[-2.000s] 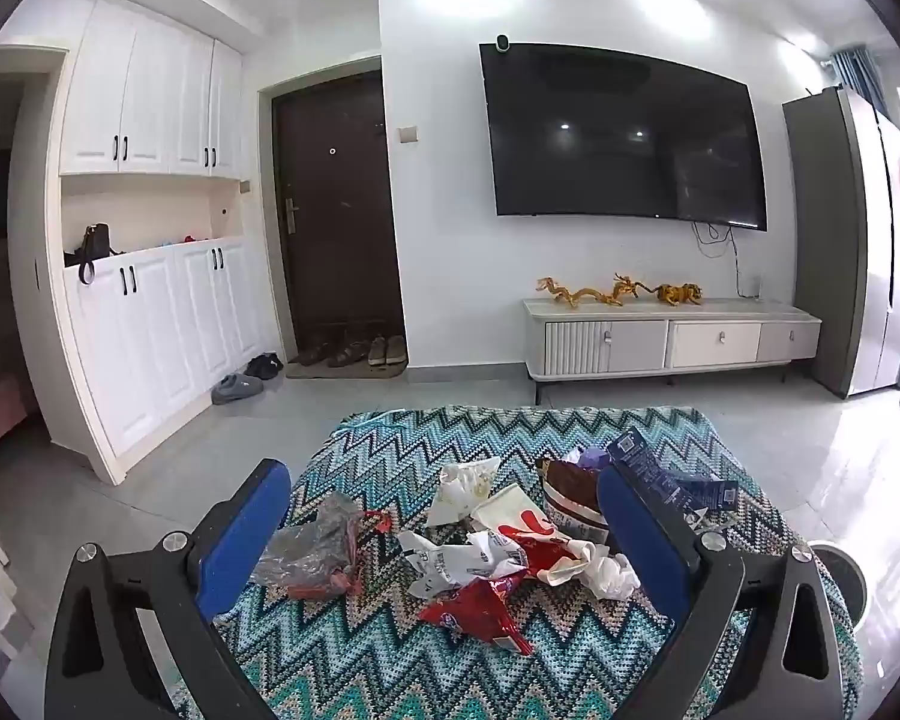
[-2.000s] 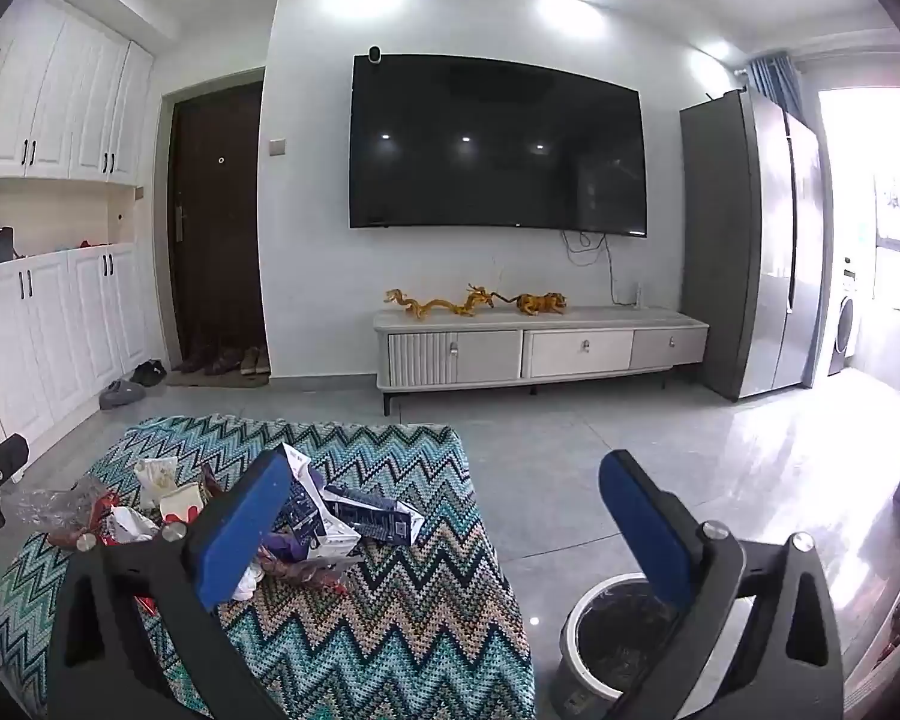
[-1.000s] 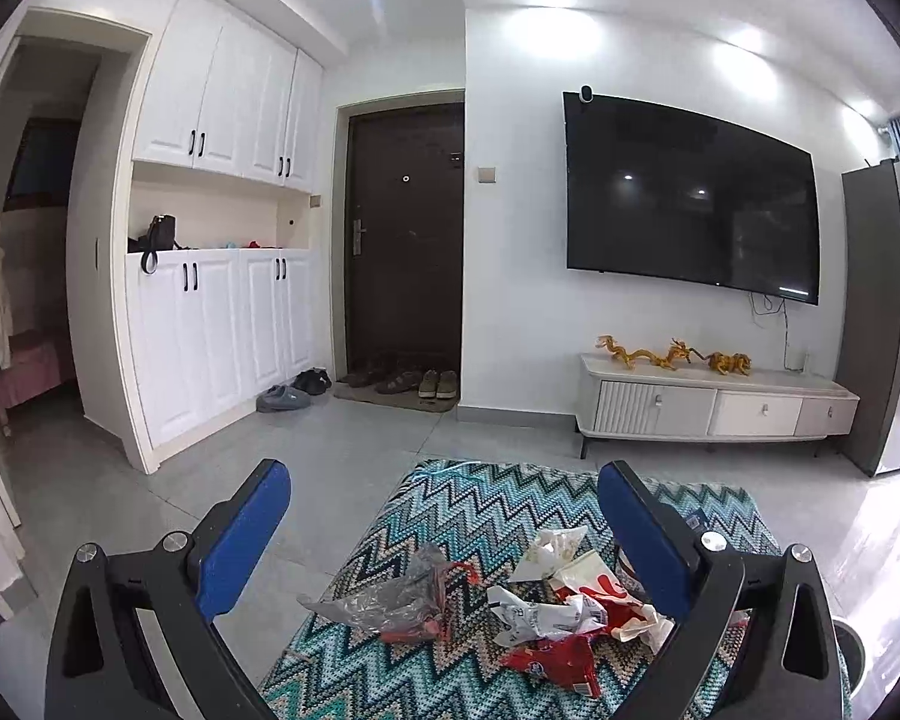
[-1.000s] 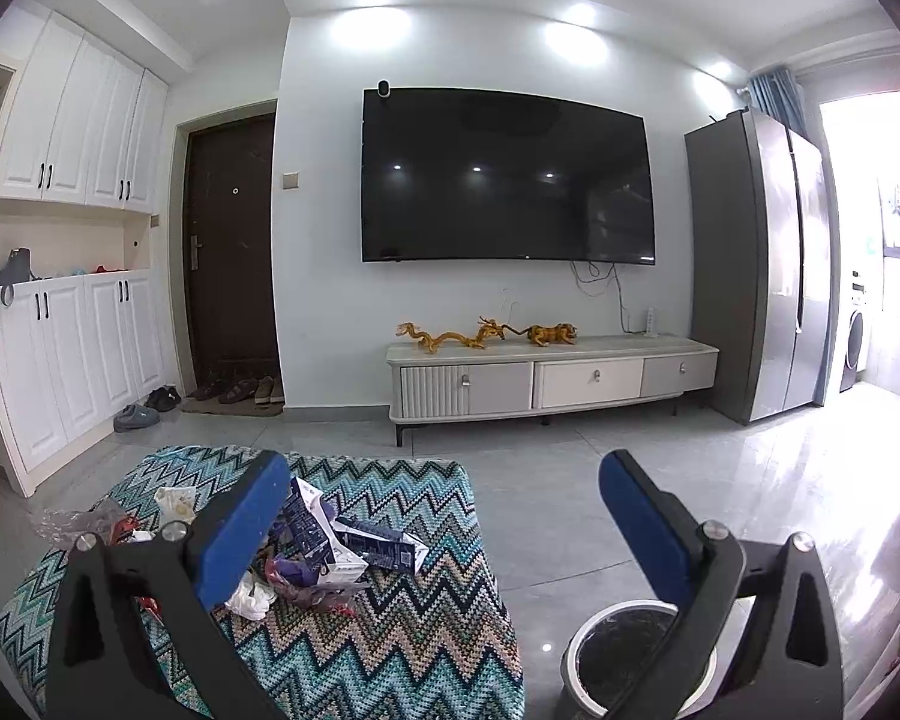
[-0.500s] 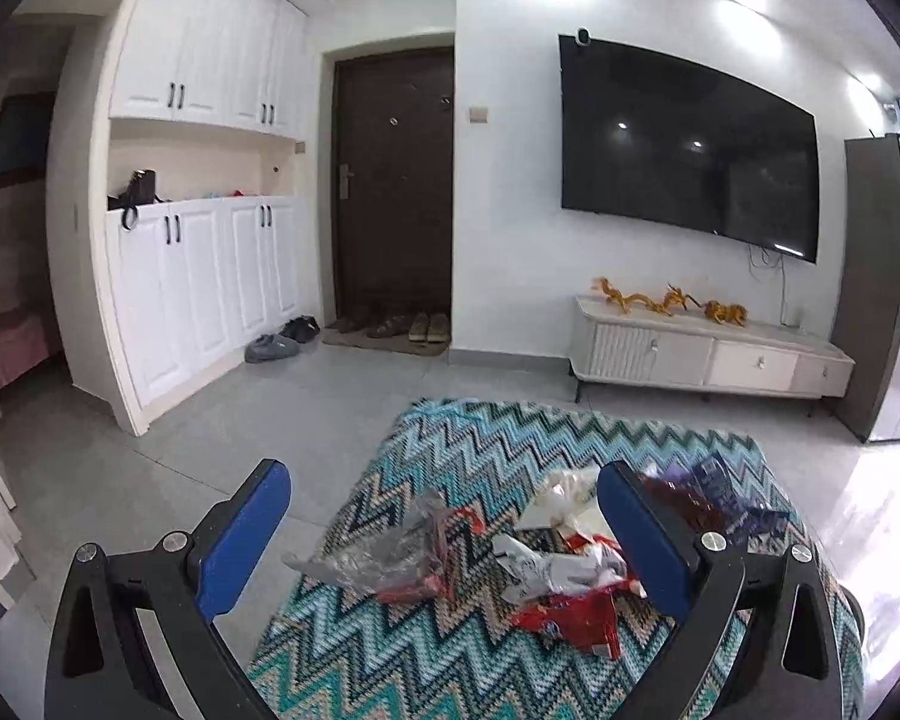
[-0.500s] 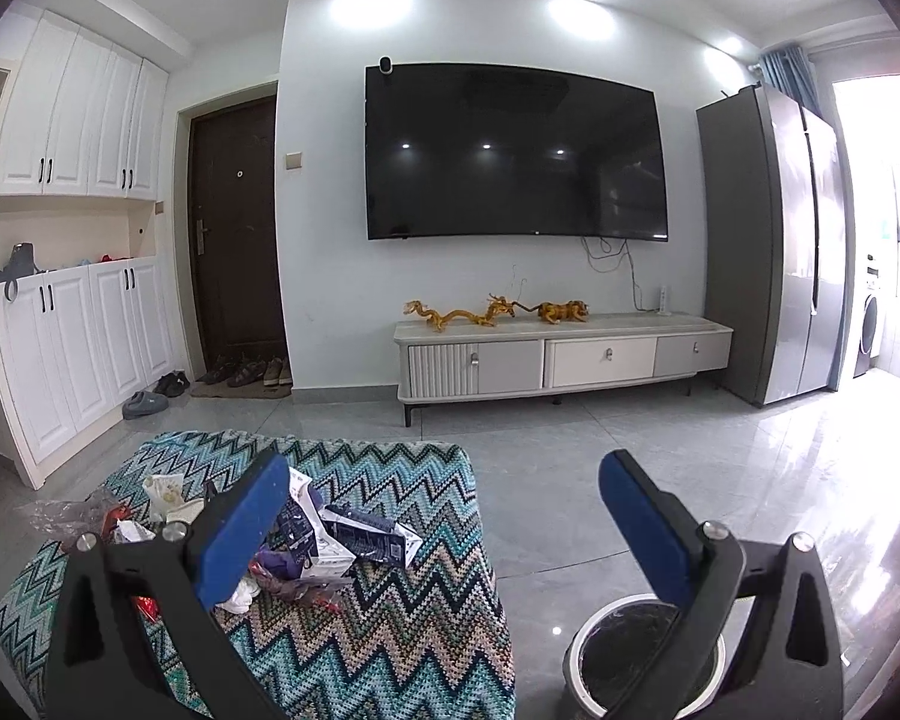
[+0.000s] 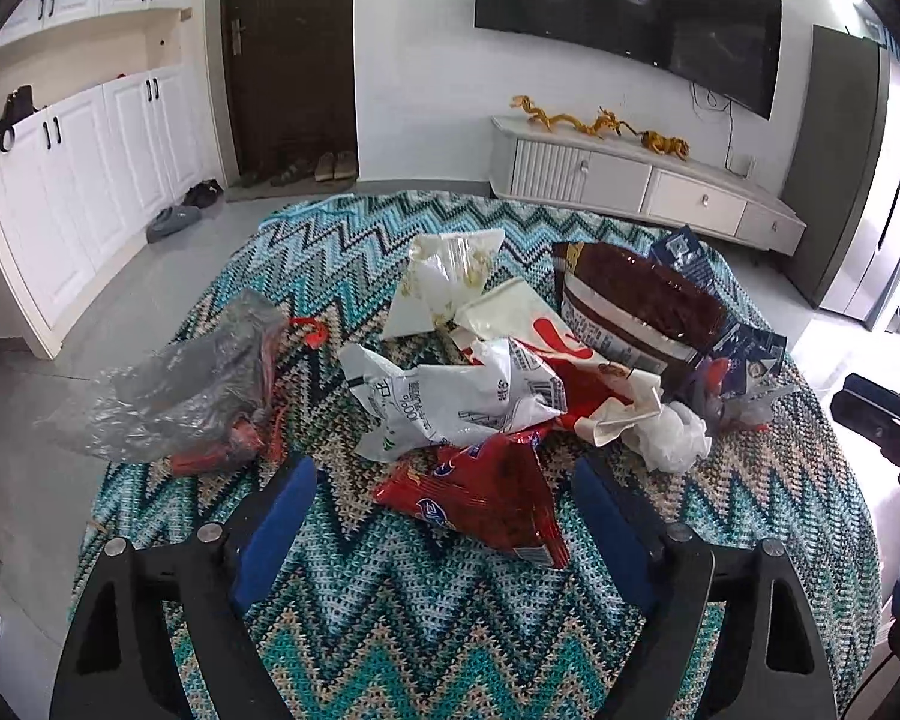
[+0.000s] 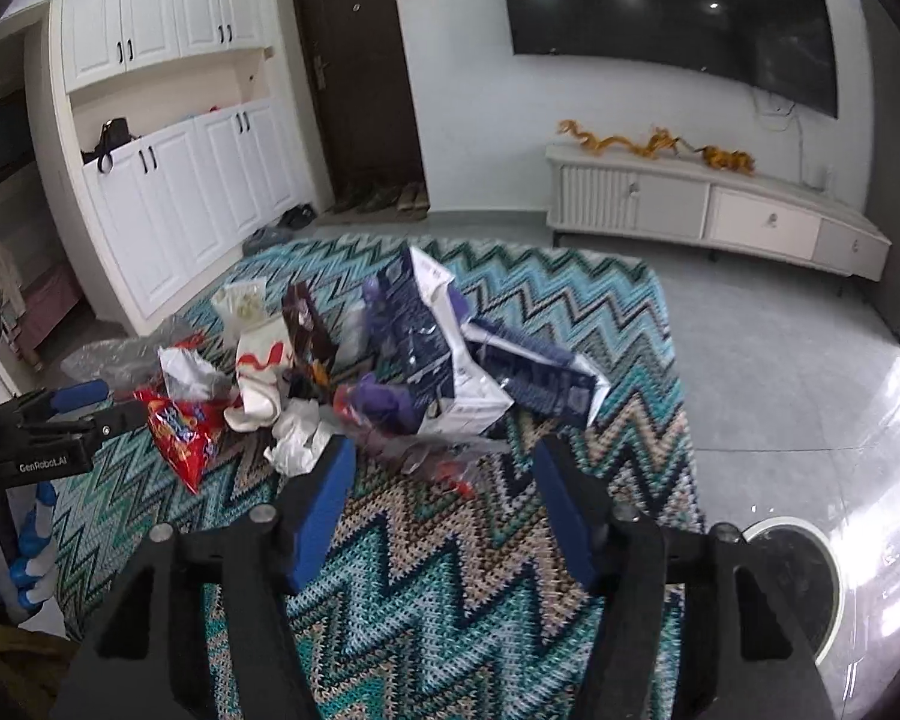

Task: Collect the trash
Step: 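Grasp the red snack bag with the left gripper while the right grasps clear plastic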

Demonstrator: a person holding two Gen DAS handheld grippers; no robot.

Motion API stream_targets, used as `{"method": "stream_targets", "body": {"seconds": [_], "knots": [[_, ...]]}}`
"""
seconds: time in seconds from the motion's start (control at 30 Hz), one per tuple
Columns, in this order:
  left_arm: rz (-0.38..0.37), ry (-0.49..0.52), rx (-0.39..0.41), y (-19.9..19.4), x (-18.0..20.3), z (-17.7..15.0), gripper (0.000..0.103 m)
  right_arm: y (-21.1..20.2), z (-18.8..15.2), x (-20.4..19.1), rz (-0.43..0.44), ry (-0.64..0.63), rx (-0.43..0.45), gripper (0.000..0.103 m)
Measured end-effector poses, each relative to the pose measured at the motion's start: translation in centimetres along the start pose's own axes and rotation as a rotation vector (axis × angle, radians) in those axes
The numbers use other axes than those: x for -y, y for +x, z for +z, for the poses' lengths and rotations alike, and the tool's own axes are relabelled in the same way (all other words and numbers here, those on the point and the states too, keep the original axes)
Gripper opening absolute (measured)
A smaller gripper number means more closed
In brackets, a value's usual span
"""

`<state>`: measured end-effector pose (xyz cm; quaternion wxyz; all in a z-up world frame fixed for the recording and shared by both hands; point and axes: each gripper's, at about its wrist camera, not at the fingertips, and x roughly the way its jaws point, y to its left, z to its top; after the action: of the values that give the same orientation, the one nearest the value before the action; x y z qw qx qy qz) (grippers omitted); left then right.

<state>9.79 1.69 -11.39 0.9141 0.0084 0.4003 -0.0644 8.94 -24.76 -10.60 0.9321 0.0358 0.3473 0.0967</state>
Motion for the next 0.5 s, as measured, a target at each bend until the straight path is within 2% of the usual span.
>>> {"method": "stream_targets", "body": {"seconds": [0.07, 0.2, 0.37, 0.4, 0.43, 0.47, 0.5], "knots": [[-0.009, -0.005, -0.030, 1.1, 0.0, 0.0, 0.077, 2.0, -0.2, 0.0, 0.034, 0.000, -0.044, 0.052], [-0.027, -0.019, -0.076, 2.7, 0.1, -0.1, 0.066, 5.4, -0.3, 0.2, 0.067, 0.005, -0.106, 0.051], [-0.059, -0.017, -0.111, 3.3, 0.3, -0.7, 0.035, 8.2, -0.6, 0.3, 0.077, -0.006, -0.165, 0.050], [-0.063, -0.020, -0.113, 3.2, 0.2, -0.7, 0.033, 8.7, -0.7, 0.2, 0.078, -0.008, -0.176, 0.046], [-0.065, -0.021, -0.112, 3.1, 0.2, -0.8, 0.030, 9.0, -0.9, 0.1, 0.081, -0.011, -0.183, 0.029], [-0.066, -0.021, -0.110, 2.8, 0.2, -0.9, 0.028, 9.1, -1.1, 0.0, 0.085, -0.010, -0.187, 0.018], [-0.068, -0.021, -0.109, 2.5, 0.1, -1.2, 0.027, 9.1, -1.3, -0.1, 0.090, -0.011, -0.186, 0.016]]}}
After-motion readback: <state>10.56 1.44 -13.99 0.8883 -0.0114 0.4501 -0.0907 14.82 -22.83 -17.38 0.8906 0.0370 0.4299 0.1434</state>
